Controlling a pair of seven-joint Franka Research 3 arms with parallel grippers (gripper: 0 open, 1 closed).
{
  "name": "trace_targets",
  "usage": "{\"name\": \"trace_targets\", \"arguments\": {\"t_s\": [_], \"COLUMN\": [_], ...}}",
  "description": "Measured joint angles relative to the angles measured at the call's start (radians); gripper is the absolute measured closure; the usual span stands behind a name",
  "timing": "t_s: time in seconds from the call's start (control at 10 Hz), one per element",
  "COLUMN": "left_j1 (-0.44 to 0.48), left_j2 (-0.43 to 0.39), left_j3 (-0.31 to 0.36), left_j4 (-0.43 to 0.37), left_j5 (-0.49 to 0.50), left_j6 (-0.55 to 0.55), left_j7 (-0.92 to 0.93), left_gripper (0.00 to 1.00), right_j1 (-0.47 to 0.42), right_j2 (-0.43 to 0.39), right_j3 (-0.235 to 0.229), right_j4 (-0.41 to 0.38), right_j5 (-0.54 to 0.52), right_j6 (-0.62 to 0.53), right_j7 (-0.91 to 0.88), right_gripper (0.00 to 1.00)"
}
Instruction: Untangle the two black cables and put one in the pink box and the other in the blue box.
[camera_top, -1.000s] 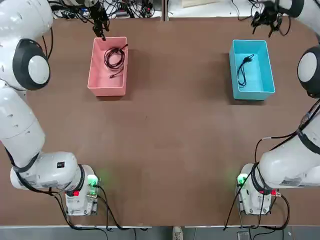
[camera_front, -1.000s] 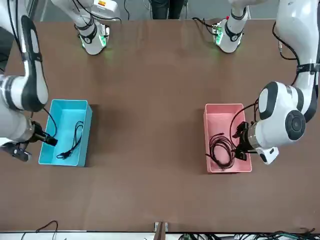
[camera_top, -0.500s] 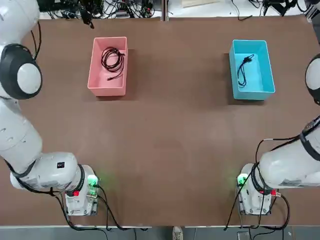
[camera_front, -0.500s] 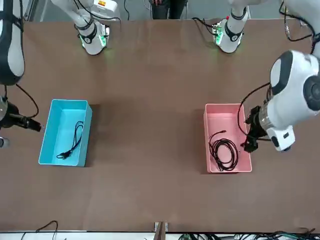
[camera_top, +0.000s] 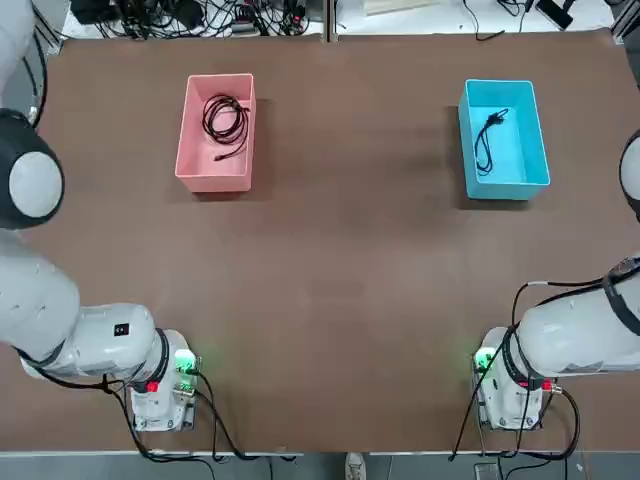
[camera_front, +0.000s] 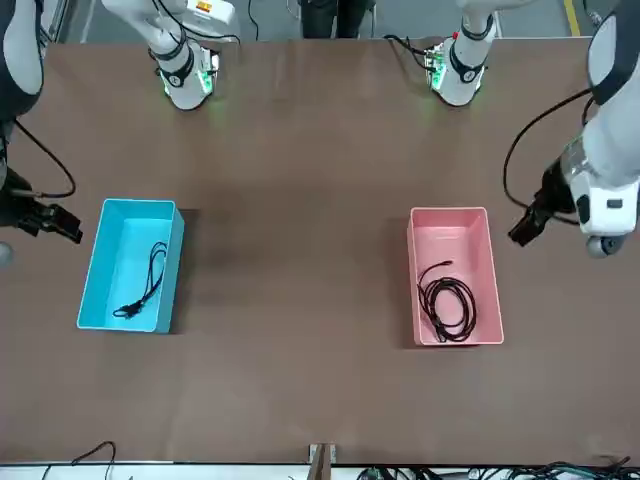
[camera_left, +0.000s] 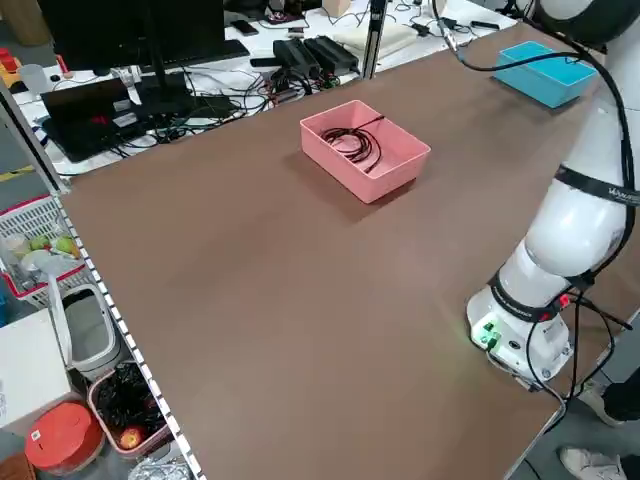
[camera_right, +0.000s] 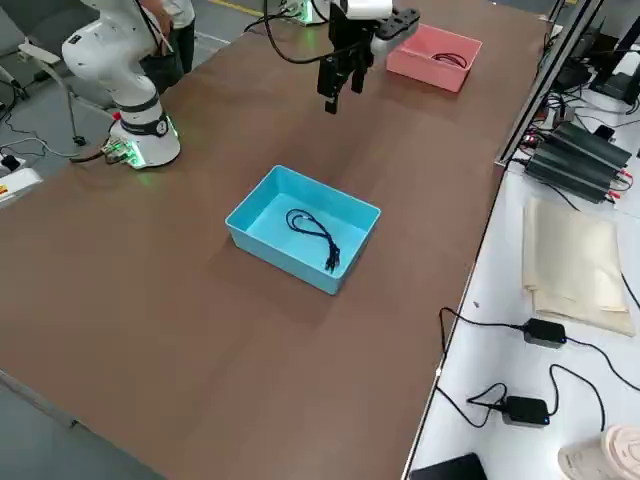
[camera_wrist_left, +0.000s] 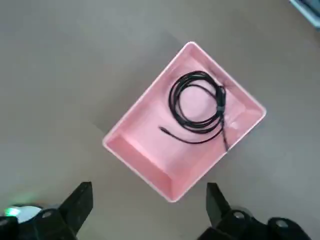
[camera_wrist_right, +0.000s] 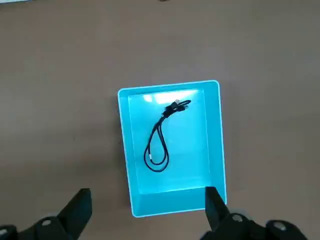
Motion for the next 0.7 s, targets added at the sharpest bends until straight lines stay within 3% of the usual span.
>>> {"name": "trace_targets", "arguments": {"t_s": [0.4,0.7], "left_j1": [-0.013,-0.079], "left_j2": [-0.096,-0.132], "left_j3": [0.037,0.131], "left_j4": [0.012,0.012], "left_j5": [-0.009,-0.042], "left_j6": [-0.044,-0.104], "left_j7": [0.558,0.622], "left_gripper": [0.0,0.0], "right_j1": [0.01,0.017], "right_j2": [-0.01,-0.01], "right_j3": [0.0,0.0], "right_j4": [0.047,0.061], "right_j5": [0.003,0.009], "right_j6": [-0.044,-0.074], "right_j7": [-0.02,-0.02], "right_gripper": [0.0,0.0]}}
